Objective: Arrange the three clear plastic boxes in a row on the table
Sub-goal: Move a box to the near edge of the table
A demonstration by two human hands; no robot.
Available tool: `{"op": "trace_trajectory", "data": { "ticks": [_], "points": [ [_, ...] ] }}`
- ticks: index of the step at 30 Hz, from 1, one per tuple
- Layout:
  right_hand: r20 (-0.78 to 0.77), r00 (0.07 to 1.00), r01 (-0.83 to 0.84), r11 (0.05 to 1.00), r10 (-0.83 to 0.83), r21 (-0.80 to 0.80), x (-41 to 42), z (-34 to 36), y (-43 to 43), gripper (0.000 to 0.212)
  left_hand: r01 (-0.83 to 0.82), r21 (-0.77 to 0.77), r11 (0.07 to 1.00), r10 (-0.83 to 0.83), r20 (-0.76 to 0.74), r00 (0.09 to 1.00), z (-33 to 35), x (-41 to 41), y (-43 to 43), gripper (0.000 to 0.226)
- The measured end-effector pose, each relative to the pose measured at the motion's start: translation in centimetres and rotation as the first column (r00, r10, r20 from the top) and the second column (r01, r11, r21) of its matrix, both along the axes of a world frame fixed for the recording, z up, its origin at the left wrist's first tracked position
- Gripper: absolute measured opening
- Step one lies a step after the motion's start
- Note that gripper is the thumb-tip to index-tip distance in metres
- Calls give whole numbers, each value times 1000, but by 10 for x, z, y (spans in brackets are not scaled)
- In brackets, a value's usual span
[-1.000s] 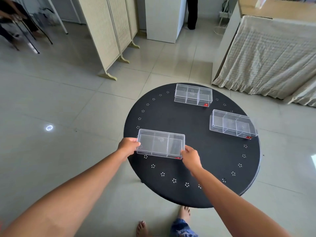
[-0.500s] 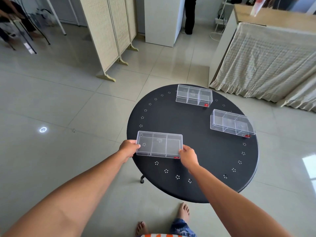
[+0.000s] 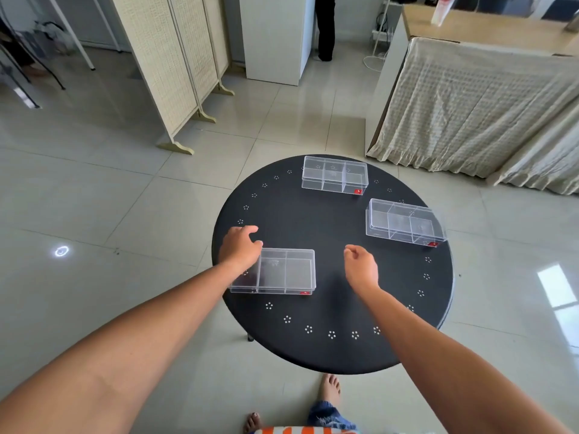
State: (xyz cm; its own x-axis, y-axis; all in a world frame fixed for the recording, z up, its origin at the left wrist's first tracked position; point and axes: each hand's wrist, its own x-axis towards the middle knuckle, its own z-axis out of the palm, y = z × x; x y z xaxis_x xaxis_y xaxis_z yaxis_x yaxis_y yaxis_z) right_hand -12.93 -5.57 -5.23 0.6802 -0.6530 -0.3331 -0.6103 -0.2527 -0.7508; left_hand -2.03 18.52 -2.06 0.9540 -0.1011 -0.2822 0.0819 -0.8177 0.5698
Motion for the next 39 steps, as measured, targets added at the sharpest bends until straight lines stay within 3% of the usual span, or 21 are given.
{"op": "trace_trajectory", "data": {
  "ticks": [8, 15, 19, 24, 33, 39],
  "points": [
    [14, 992, 127, 982, -127, -137, 2, 18, -109, 34, 194, -126, 973, -206, -81, 975, 16, 12, -118, 42],
    [-103, 959, 242, 952, -264, -189, -4, 10, -204, 45, 239, -226, 944, -291, -235, 927, -1, 15, -231, 53],
    [-181, 947, 253, 963, -267, -96, -5, -3, -243, 57, 190, -255, 948, -274, -351, 895, -13, 16, -278, 69],
    [-116, 966, 240, 969, -233, 53, -2, -24, -270, 56, 93, -271, 958, -213, -457, 863, -26, 19, -310, 84],
    [1, 963, 265, 950, -269, 166, 12, -36, -266, 40, 5, -380, 925, -199, -475, 857, -32, 28, -318, 45],
    [0, 978, 208, 969, -210, 134, 33, -28, -225, 40, -14, -371, 929, -132, -367, 921, -25, 45, -271, 32]
  ]
}}
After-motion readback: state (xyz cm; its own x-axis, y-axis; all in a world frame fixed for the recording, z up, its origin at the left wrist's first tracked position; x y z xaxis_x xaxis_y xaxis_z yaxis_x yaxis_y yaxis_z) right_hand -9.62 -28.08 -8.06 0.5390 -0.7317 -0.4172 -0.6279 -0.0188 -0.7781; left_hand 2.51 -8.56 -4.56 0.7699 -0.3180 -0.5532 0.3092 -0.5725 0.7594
